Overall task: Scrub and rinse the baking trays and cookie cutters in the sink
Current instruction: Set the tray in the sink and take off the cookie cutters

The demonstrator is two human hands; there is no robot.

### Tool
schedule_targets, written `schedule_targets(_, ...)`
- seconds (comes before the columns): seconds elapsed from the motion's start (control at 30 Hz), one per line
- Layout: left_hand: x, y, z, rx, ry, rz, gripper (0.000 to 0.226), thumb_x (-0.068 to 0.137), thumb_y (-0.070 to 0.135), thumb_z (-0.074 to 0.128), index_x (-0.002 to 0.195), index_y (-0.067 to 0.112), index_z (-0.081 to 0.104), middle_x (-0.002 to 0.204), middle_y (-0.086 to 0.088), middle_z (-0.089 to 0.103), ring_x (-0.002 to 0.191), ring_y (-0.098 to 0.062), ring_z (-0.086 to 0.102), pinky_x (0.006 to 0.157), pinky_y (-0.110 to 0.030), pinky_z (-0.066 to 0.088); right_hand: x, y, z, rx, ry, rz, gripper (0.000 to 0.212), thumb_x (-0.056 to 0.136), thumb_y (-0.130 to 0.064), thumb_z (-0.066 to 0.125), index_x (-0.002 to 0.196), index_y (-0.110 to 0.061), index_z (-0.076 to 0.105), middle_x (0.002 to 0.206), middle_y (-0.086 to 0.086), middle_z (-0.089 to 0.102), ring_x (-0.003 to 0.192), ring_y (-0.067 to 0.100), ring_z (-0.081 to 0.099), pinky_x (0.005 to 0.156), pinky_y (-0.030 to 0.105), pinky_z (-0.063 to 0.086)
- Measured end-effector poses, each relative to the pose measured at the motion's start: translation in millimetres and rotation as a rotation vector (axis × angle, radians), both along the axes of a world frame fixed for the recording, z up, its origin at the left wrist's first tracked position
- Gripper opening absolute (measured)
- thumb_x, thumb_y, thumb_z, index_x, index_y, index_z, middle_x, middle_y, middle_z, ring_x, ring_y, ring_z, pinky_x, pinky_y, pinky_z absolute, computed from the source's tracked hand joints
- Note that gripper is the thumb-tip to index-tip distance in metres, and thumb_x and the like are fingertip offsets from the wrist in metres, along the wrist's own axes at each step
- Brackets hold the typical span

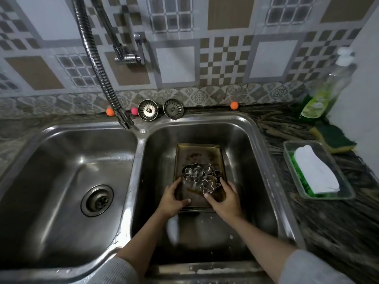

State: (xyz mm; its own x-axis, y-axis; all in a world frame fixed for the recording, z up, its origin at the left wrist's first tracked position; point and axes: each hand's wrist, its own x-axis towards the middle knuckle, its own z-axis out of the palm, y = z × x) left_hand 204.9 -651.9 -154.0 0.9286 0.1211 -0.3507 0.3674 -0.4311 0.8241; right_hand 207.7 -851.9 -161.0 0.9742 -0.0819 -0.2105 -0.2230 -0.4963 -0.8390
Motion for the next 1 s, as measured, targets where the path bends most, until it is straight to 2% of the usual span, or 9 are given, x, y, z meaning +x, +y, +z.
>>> schedule_targets(0.1, -0.4, -2.5, -9.7, -0.008, 0.026, -0.008, 0.091, 0.066, 0.005, 0.083, 0.143, 0.014, 0.036, 0.135, -0.011, 0.037, 0.128, -0.023, 0.043, 0.105, -0.026, 0.037, -0.3, -1.3, -4.6, -0.047, 0.043, 0.01, 0.092, 0.067, -0.056, 0.075, 0.144, -0.023, 0.036, 0.15, 0.0, 0.03, 0.136, 0.019, 0.034, 0.108, 0.039, 0.037)
schedule_targets(0.23, -4.2, -5.8, -19.5, 0.028, 0.024, -0.027, 0.09, 0.068, 0.004, 0.081, 0.144, 0.016, 0.034, 0.132, -0.01, 0.037, 0.127, -0.024, 0.043, 0.104, -0.022, 0.034, 1.1, -4.2, -10.8, -0.144, 0.067, 0.047, 0.092, 0.07, -0.052, 0.075, 0.146, -0.022, 0.033, 0.146, 0.003, 0.04, 0.134, 0.02, 0.038, 0.106, 0.03, 0.034)
schedule_targets(0.3, -4.1, -6.3, -20.2, 0.06, 0.023, -0.022, 0.091, 0.068, 0.006, 0.081, 0.144, 0.018, 0.034, 0.136, -0.01, 0.038, 0.129, -0.024, 0.042, 0.106, -0.025, 0.034, 3.1, -5.8, -13.9, -0.247, 0.068, 0.098, 0.096, 0.07, -0.06, 0.071, 0.148, -0.025, 0.027, 0.147, 0.004, 0.039, 0.134, 0.022, 0.037, 0.109, 0.035, 0.036)
schedule_targets(0.47, 0.9, -7.1, -9.1, 0.187, -0.043, -0.005, 0.089, 0.071, 0.014, 0.08, 0.145, 0.025, 0.033, 0.153, -0.012, 0.015, 0.143, -0.029, 0.017, 0.114, -0.034, 0.024, 9.4, -7.9, -13.6, -0.417, 0.093, 0.239, 0.109, 0.068, -0.064, 0.069, 0.151, -0.026, 0.009, 0.157, 0.004, 0.014, 0.143, 0.027, 0.017, 0.112, 0.041, 0.028)
schedule_targets(0.57, 9.4, -7.5, 4.2, 0.275, -0.141, 0.005, 0.086, 0.074, 0.02, 0.079, 0.146, 0.024, 0.032, 0.156, -0.006, 0.014, 0.142, -0.028, 0.015, 0.114, -0.037, 0.023, 18.1, -6.7, -6.2, -0.433, 0.034, 0.279, 0.11, 0.068, -0.064, 0.07, 0.151, -0.03, 0.007, 0.159, -0.002, 0.007, 0.144, 0.028, 0.013, 0.113, 0.043, 0.028)
schedule_targets(0.73, 32.2, -12.4, 17.6, 0.421, -0.162, -0.228, 0.091, 0.073, 0.028, 0.078, 0.148, 0.029, 0.026, 0.157, 0.005, 0.016, 0.139, -0.027, 0.02, 0.114, -0.044, 0.025, 40.8, -9.0, 3.3, -0.346, 0.048, 0.425, 0.107, 0.066, -0.044, 0.082, 0.15, -0.035, 0.016, 0.159, -0.006, 0.005, 0.145, 0.024, 0.012, 0.112, 0.039, 0.026)
schedule_targets(0.87, 51.7, -23.7, 25.1, 0.608, -0.128, -0.449, 0.093, 0.076, 0.029, 0.074, 0.149, 0.035, 0.017, 0.158, 0.008, 0.01, 0.144, -0.026, 0.011, 0.116, -0.055, 0.003, 57.4, -20.9, 5.3, -0.468, 0.134, 0.611, 0.121, 0.056, -0.043, 0.087, 0.149, -0.04, 0.009, 0.159, -0.011, -0.004, 0.145, 0.03, 0.007, 0.113, 0.047, 0.025)
schedule_targets(0.93, 60.5, -26.9, 26.2, 0.64, -0.108, -0.558, 0.092, 0.077, 0.024, 0.073, 0.149, 0.035, 0.017, 0.158, 0.008, 0.011, 0.143, -0.027, 0.012, 0.117, -0.055, 0.006, 63.6, -26.9, 1.8, -0.531, 0.17, 0.709, 0.129, 0.05, -0.043, 0.089, 0.147, -0.045, 0.003, 0.158, -0.014, -0.009, 0.145, 0.031, 0.008, 0.112, 0.048, 0.029)
schedule_targets(1.0, 67.5, -27.6, 25.2, 0.665, -0.091, -0.648, 0.087, 0.078, 0.022, 0.072, 0.148, 0.035, 0.022, 0.157, 0.005, 0.018, 0.138, -0.029, 0.021, 0.115, -0.051, 0.02, 67.7, -29.5, -0.5, -0.579, 0.177, 0.771, 0.132, 0.049, -0.042, 0.09, 0.146, -0.046, 0.001, 0.157, -0.017, -0.012, 0.145, 0.03, 0.009, 0.11, 0.047, 0.033)
